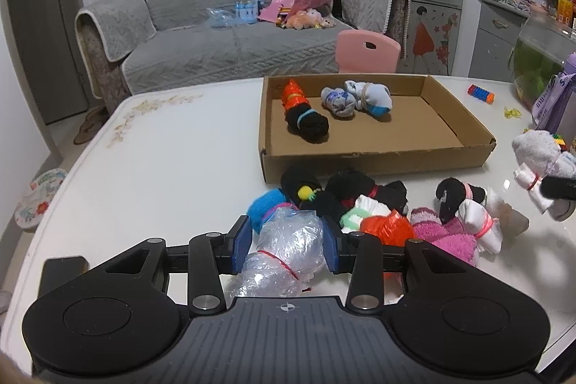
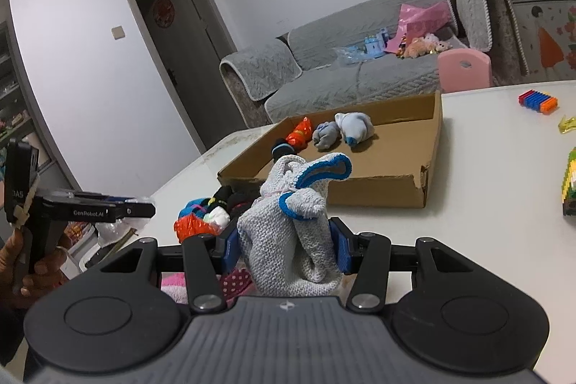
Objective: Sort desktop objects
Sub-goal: 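Carry the clear plastic bundle and grey sock toward the tray with both tools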
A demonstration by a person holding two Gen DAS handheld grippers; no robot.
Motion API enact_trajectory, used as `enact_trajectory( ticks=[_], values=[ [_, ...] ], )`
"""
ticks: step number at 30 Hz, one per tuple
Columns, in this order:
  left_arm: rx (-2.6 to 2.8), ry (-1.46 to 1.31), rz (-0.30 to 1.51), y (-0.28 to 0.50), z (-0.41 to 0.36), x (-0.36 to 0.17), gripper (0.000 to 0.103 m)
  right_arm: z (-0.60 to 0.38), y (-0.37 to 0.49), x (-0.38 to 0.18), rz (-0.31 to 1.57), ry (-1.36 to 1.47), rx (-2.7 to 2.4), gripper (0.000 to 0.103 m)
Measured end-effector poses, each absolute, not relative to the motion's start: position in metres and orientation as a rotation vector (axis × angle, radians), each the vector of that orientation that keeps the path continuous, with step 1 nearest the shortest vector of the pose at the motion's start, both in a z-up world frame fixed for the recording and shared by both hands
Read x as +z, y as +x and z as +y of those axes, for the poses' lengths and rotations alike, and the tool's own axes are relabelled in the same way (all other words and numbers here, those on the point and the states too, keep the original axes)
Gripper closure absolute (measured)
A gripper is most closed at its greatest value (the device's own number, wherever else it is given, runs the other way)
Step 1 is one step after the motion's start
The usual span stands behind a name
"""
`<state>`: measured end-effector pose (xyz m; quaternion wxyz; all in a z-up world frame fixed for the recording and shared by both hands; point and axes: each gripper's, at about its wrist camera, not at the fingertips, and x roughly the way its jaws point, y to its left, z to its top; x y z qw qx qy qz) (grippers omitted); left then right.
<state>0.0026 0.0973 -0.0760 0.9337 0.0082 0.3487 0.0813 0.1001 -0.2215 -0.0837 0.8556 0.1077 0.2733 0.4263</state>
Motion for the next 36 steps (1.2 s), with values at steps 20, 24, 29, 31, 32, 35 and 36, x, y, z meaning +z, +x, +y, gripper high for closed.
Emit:
enact_trajectory(
  ticks=[20,24,29,31,32,35,36],
  values=[
    [0.151,0.111,0.622,0.072,0.100,-0.023,0.055,-0.231,0.161,-0.024,0.469,0.268,0.868,0.057],
    [0.122,0.133,0.611,0.092,0.090,-0.020,0.055,-0.224,0.175,-0.021,0.467,0.265,0.878,0.057],
    [0.098,0.141,0.627,0.121,0.079,-0.027,0.056,-0.214,0.191,-0.023,0.480,0.260,0.886,0.057],
    [0.088,0.139,0.638,0.133,0.077,-0.032,0.056,-0.211,0.197,-0.025,0.492,0.252,0.885,0.057],
    [0.082,0.140,0.646,0.140,0.075,-0.035,0.056,-0.208,0.201,-0.027,0.499,0.246,0.880,0.057],
    [0.075,0.145,0.676,0.162,0.073,-0.045,0.056,-0.201,0.214,-0.032,0.527,0.240,0.868,0.057],
    [0.067,0.139,0.691,0.171,0.073,-0.049,0.056,-0.199,0.218,-0.033,0.534,0.238,0.863,0.057]
  ],
)
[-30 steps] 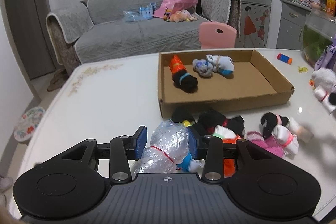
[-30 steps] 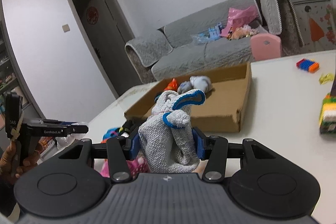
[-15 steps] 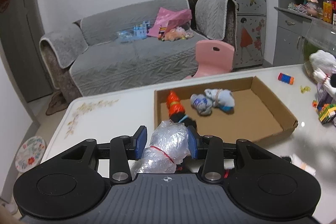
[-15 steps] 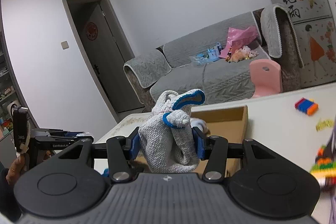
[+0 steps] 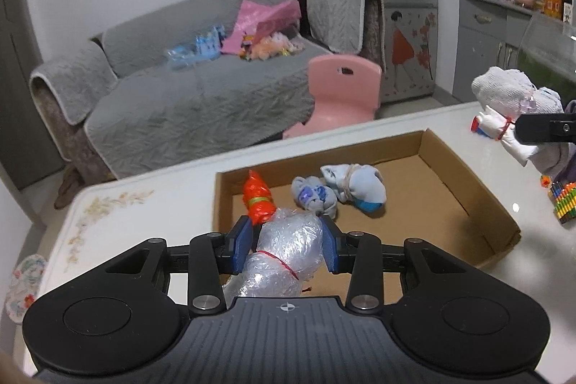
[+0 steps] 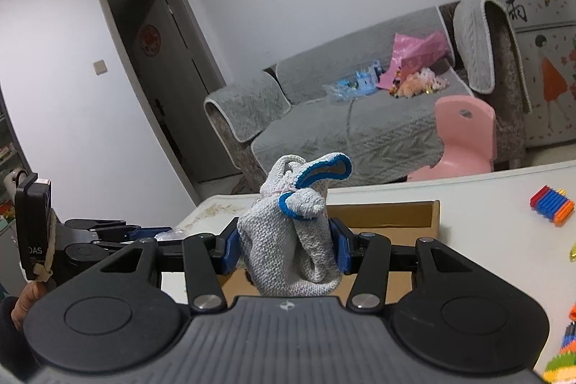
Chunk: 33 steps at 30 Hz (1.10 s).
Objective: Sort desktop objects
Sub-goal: 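Carry the clear plastic bundle and grey sock toward the tray with both tools, then open the left tool over the tray while the right tool releases the grey sock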
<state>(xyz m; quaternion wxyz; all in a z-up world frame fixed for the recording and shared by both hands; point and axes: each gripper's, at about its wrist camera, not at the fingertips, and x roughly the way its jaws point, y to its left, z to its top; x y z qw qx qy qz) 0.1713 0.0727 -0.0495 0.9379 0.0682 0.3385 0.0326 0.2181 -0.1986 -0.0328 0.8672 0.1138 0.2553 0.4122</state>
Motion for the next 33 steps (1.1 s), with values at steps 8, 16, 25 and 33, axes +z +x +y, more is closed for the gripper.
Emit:
enact_trajectory(
  ticks=[8,16,25,33],
  values=[
    [0.024,0.124,0.757,0.217,0.063,-0.073,0.056,-0.187,0.242,-0.049,0.589,0.225,0.825,0.057],
    [-0.047,0.103,0.803,0.252,0.043,-0.091,0.056,-0.173,0.264,-0.059,0.641,0.185,0.785,0.057],
    [-0.072,0.115,0.836,0.259,0.036,-0.113,0.056,-0.177,0.265,-0.066,0.656,0.195,0.792,0.057],
    [-0.063,0.051,0.892,0.277,0.045,-0.121,0.056,-0.163,0.277,-0.070,0.682,0.165,0.769,0.057]
  ],
)
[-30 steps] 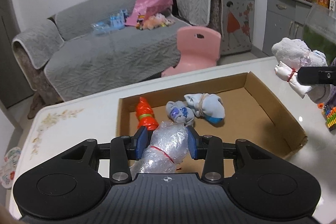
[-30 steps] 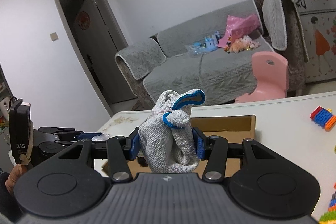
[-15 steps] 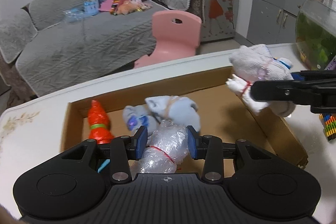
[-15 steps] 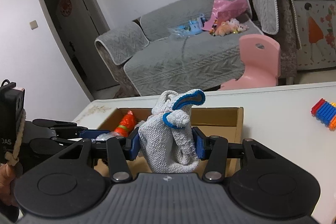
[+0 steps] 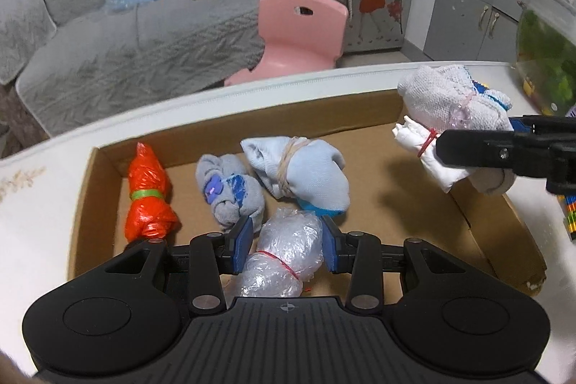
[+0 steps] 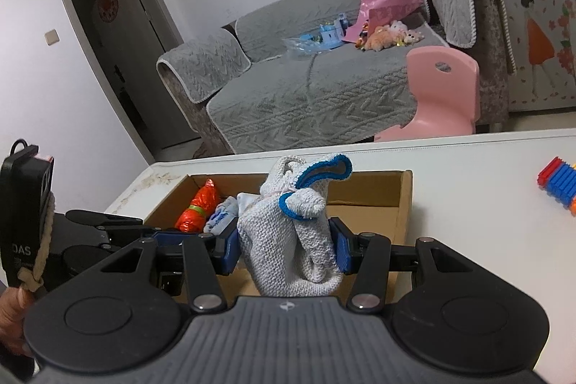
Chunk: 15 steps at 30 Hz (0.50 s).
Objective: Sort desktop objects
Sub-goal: 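Open the left tool over the tray while the right tool releases the grey sock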
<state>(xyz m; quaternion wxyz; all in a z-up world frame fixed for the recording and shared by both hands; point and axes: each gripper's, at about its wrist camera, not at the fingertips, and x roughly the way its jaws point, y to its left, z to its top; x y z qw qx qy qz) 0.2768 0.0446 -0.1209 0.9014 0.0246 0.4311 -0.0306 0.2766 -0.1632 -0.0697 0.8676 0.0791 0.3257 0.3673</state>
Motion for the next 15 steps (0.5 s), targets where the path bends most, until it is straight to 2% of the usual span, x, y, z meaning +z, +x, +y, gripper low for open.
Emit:
enact_trajectory(
  ticks=[15],
  values=[
    [-0.052,0.060,0.954,0.299,0.045,-0.143,0.054,-0.125,0.293,-0.096,0.744,-0.094,0.696,0.057]
  ],
)
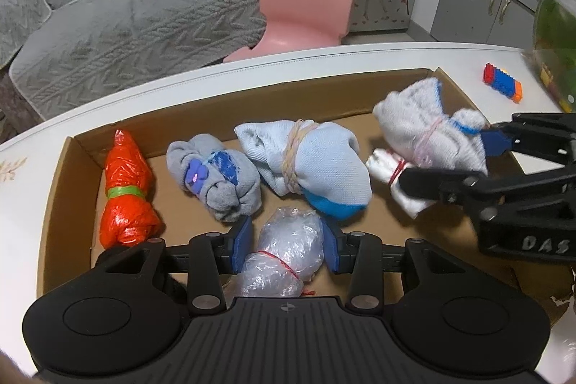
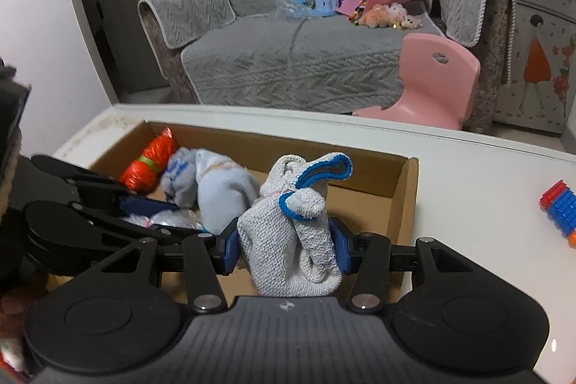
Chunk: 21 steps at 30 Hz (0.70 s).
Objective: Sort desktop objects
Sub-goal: 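Open the left tool over the tray while the right tool releases the grey sock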
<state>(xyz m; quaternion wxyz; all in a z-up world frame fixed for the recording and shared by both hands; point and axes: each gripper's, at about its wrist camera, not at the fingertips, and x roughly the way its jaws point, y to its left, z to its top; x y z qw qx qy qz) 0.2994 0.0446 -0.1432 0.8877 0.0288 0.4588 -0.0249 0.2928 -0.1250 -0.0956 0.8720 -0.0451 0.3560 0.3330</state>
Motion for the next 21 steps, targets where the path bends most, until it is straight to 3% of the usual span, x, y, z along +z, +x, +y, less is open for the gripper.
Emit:
enact_trajectory(
  ticks=[2,4,6,17,21],
  values=[
    [-0.045,0.069,0.954,0.300,0.044,-0.143,0.052,-0.124,0.294,-0.096,0.754,-0.102,0.695,0.057],
    [-0.039,0.083,0.950,0.298,0.043,-0.143,0.040,-0.124,0.294,-0.096,0.758,-0.106,0.685,0.053],
    [-0.033,0.108,0.941,0.295,0.041,-0.144,0.037,-0.123,0.294,-0.097,0.769,-0.113,0.676,0.051],
    [-0.043,0.077,0.911,0.280,0.051,-0.128,0.028,-0.131,0.281,-0.079,0.704,-0.108,0.664,0.048],
    [-0.051,0.077,0.868,0.256,0.054,-0.114,0.014,-0.139,0.266,-0.069,0.678,-0.087,0.686,0.047]
  ],
)
